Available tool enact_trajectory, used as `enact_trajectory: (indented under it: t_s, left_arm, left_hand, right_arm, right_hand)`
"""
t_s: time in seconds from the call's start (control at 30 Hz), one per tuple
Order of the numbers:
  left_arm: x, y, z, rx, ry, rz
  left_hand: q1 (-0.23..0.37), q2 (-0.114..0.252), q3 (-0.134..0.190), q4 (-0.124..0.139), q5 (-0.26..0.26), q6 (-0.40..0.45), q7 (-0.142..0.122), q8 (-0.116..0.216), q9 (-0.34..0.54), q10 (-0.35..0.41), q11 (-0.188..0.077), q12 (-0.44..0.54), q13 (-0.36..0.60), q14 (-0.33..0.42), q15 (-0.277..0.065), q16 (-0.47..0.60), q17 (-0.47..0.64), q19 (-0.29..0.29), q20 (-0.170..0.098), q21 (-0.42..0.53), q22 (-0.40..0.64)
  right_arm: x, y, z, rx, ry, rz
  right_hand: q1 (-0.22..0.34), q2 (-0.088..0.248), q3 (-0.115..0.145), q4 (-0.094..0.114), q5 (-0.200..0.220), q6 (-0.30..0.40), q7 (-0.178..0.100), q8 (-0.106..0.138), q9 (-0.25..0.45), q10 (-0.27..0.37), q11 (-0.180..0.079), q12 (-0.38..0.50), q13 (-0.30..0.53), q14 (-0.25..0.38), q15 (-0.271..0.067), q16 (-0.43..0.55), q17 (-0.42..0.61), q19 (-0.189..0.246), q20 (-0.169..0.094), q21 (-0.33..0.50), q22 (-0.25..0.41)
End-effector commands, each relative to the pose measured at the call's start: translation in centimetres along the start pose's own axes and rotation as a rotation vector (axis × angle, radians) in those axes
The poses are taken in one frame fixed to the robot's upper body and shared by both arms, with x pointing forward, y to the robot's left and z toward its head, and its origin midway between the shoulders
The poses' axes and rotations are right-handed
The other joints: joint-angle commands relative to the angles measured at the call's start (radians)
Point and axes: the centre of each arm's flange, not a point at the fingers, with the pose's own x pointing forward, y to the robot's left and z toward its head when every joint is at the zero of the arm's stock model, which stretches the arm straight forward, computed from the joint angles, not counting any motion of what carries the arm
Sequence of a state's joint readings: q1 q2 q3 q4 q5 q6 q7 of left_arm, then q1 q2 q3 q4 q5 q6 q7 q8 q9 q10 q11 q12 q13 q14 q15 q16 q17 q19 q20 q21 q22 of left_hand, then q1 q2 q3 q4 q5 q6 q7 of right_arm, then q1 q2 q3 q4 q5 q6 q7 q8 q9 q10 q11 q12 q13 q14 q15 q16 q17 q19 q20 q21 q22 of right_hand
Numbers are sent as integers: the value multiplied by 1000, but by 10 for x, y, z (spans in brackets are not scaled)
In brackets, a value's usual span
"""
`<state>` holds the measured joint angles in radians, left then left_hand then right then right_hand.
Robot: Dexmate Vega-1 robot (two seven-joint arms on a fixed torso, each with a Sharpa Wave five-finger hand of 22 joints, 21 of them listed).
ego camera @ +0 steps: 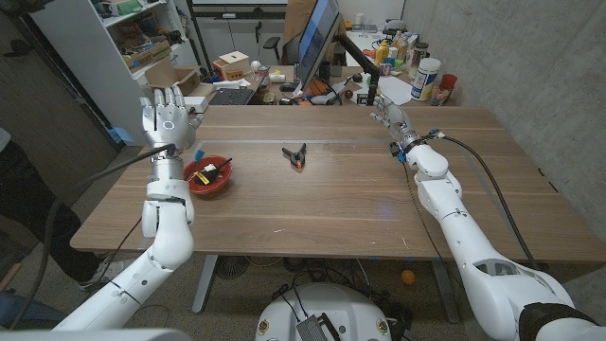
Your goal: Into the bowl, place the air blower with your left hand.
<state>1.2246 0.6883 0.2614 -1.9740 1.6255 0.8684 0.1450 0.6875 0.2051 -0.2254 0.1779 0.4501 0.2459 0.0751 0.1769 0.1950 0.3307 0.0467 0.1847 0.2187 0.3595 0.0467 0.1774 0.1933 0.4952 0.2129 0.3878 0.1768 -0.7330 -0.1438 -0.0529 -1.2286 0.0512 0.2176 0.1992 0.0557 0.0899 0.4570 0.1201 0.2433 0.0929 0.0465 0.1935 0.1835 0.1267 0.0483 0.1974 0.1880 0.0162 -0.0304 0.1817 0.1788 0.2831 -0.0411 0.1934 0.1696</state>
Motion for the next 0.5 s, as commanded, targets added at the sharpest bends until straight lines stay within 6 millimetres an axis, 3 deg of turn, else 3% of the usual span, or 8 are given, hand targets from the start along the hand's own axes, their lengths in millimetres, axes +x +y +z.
enact_trajectory:
  t_s: [0.03, 0.2, 0.5]
  left_arm:
    - [8, -4, -6, -151, 13, -22]
    - [12, -7, -9, -209, 0, 5]
    - [16, -12, -21, -347, -17, -6]
  left_hand:
    - [-14, 2, 15, 0, -3, -5, 6, 8, 1, -9, -2, 6, -1, -14, 8, 4, 3, -15, -1, -11, 4]
    - [-32, 9, 50, 5, -2, 23, 32, 21, 1, 17, -2, 23, -1, -5, -1, 17, 4, -26, -2, -23, 6]
    - [-69, 10, 97, 12, -5, 17, 41, 17, 0, -1, 22, 21, -2, -24, 18, 15, 4, -69, 0, -53, 5]
  right_arm:
    - [-4, 4, 5, -6, -7, -14]
    - [-11, 9, 7, -11, -7, -32]
    - [-25, 18, 10, -18, -6, -56]
  right_hand:
    - [2, 30, 7, 1, 5, 10, -4, -1, 2, 6, -1, -1, 2, 5, -10, 5, 3, 0, -29, 4, 5]
    - [2, 30, 7, 1, 5, 10, -5, -1, 2, 6, -1, -1, 2, 5, -10, 5, 3, 0, -28, 4, 5]
    - [2, 30, 7, 1, 5, 10, -4, -1, 2, 6, -1, -1, 2, 5, -11, 5, 3, 0, -29, 4, 5]
